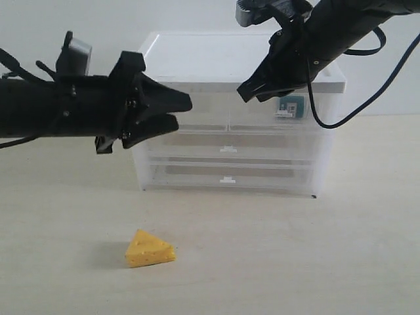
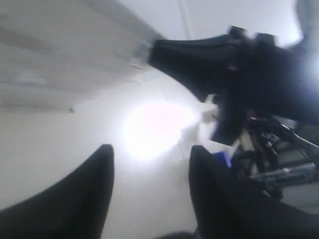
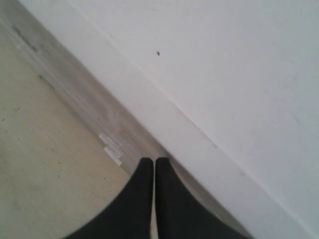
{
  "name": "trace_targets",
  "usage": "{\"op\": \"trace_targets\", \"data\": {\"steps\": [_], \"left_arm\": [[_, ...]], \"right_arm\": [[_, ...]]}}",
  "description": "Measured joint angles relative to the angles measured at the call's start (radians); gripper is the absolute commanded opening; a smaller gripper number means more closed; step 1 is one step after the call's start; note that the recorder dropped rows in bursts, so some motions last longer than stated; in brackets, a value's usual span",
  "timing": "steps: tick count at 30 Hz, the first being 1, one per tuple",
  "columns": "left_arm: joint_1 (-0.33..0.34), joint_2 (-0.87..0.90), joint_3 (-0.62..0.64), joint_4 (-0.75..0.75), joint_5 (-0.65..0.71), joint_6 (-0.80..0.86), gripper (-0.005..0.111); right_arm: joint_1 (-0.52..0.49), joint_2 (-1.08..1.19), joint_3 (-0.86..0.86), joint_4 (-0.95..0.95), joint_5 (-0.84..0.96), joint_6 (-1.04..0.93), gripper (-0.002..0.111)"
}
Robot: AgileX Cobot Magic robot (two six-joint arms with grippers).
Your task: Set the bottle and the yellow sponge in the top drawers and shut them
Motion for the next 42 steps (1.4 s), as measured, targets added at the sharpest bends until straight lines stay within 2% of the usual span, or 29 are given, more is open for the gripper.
{"op": "trace_targets", "data": {"steps": [3,6,10,12,16,20,24,26,28,32,34,37,39,42], "left_arm": [[0.028,-0.006,-0.016,-0.003,0.113,0.084,0.020],[0.067,-0.030,-0.022,0.002,0.089,0.164,0.004],[0.125,-0.080,-0.023,0.092,-0.130,0.200,0.004],[0.151,-0.113,-0.023,0.200,-0.293,0.210,0.004],[0.190,-0.180,-0.023,0.515,-0.620,0.212,0.004],[0.228,-0.238,-0.005,0.714,-0.859,0.243,0.004],[0.274,-0.250,0.014,0.767,-0.955,0.434,0.004],[0.285,-0.250,0.018,0.775,-0.940,0.546,0.004],[0.290,-0.252,0.022,0.806,-0.859,0.674,0.004],[0.281,-0.257,0.049,0.933,-0.666,0.822,0.004],[0.259,-0.272,0.092,0.973,-0.690,0.844,0.004],[0.194,-0.292,0.174,1.001,-0.870,0.867,0.004],[0.128,-0.299,0.242,1.006,-1.050,0.885,0.004],[0.018,-0.301,0.325,1.007,-1.250,0.894,0.004]], "right_arm": [[0.000,0.000,0.000,0.000,0.002,0.000,0.000],[0.000,0.000,0.000,0.000,0.004,0.000,0.000],[0.000,0.001,0.000,-0.004,0.010,0.000,0.000],[0.000,0.001,0.000,-0.008,0.016,0.000,0.000],[0.000,0.001,0.000,-0.012,0.028,0.000,0.000],[0.000,0.001,0.000,-0.012,0.041,0.000,0.000],[0.000,0.001,0.000,-0.012,0.052,0.000,0.000],[0.000,0.001,0.000,-0.012,0.054,0.000,0.000],[0.000,0.001,0.000,-0.012,0.054,0.000,0.000],[0.000,0.001,0.000,-0.012,0.054,0.000,0.000],[0.000,0.001,0.000,-0.012,0.054,-0.003,0.000],[0.000,0.001,0.000,-0.012,0.054,-0.003,0.000],[0.000,0.001,0.000,-0.012,0.052,-0.003,0.000],[0.000,0.001,0.000,-0.012,0.052,-0.005,0.000]]}}
